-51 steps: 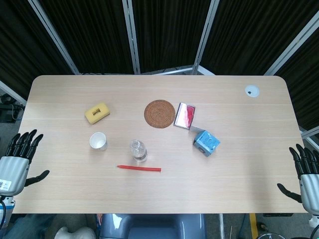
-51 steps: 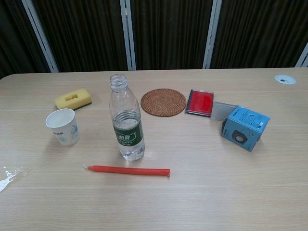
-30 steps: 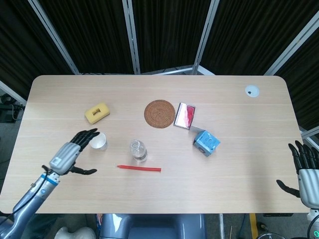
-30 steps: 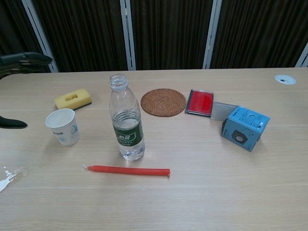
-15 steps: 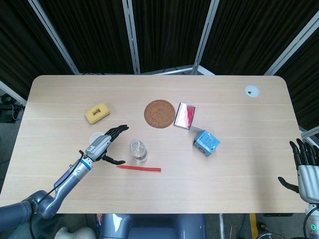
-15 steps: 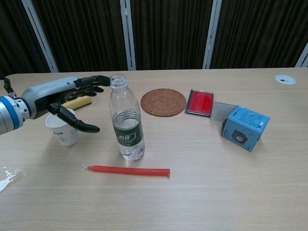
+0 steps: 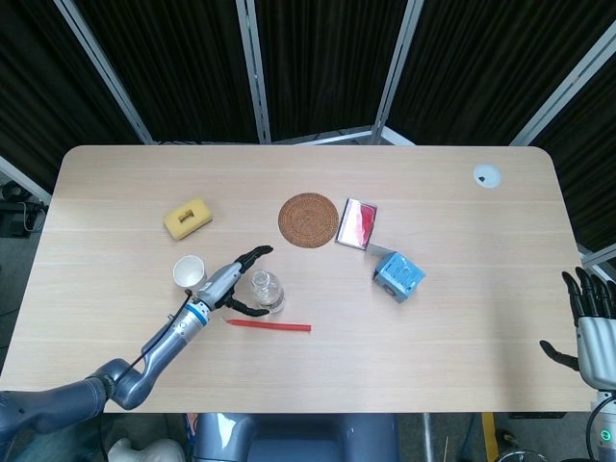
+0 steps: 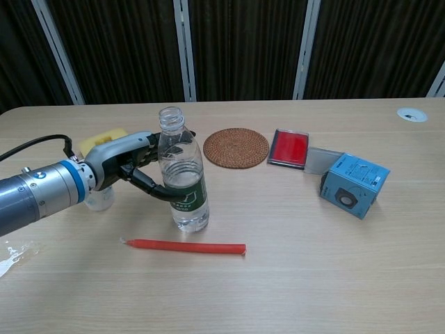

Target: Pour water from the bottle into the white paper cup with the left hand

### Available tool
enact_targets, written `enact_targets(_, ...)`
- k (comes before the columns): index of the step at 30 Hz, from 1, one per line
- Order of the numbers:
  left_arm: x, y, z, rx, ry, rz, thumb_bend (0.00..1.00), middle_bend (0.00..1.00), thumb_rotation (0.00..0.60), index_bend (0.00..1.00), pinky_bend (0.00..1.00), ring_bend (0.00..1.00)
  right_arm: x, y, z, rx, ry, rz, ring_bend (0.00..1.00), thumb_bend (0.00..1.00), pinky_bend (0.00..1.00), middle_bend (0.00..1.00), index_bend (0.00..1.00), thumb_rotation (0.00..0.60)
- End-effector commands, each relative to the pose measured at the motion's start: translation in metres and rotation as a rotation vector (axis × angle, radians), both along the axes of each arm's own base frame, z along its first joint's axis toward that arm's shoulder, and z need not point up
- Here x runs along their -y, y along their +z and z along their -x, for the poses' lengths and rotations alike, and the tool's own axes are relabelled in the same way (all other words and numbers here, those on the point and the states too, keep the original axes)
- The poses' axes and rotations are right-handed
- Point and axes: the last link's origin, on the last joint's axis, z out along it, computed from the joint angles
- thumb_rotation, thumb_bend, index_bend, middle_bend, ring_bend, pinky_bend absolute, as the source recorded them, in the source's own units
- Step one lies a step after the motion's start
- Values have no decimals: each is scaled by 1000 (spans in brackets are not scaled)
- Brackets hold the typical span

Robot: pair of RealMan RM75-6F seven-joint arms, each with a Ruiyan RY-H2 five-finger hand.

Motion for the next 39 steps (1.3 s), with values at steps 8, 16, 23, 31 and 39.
enact_targets(8, -3, -13, -1, 8, 21, 25, 0, 0, 600, 0, 0, 0, 2, 0, 2, 1, -9, -1, 0, 0, 0, 0, 0, 600)
enact_targets(16, -3, -23, -2, 21, 45, 48, 0, 0, 600, 12, 0, 0, 2, 0, 3, -1, -12, -2, 0, 0, 0, 0, 0, 600)
enact_targets(23, -4, -34, -3, 16, 62, 65, 12, 28, 600, 106, 27, 0, 3, -1, 4, 0, -19, -6, 0, 0, 0, 0, 0, 600)
enact_targets(31, -4, -39, -5, 64, 106, 60, 324, 401, 600, 492, 242, 195, 4, -1, 5, 0, -22, -7, 0, 0, 0, 0, 0, 600)
enact_targets(39, -6, -36, -12, 110, 132, 55, 499, 553, 600, 695, 359, 321, 5, -1, 6, 1, -27, -9, 0, 0, 0, 0, 0, 600)
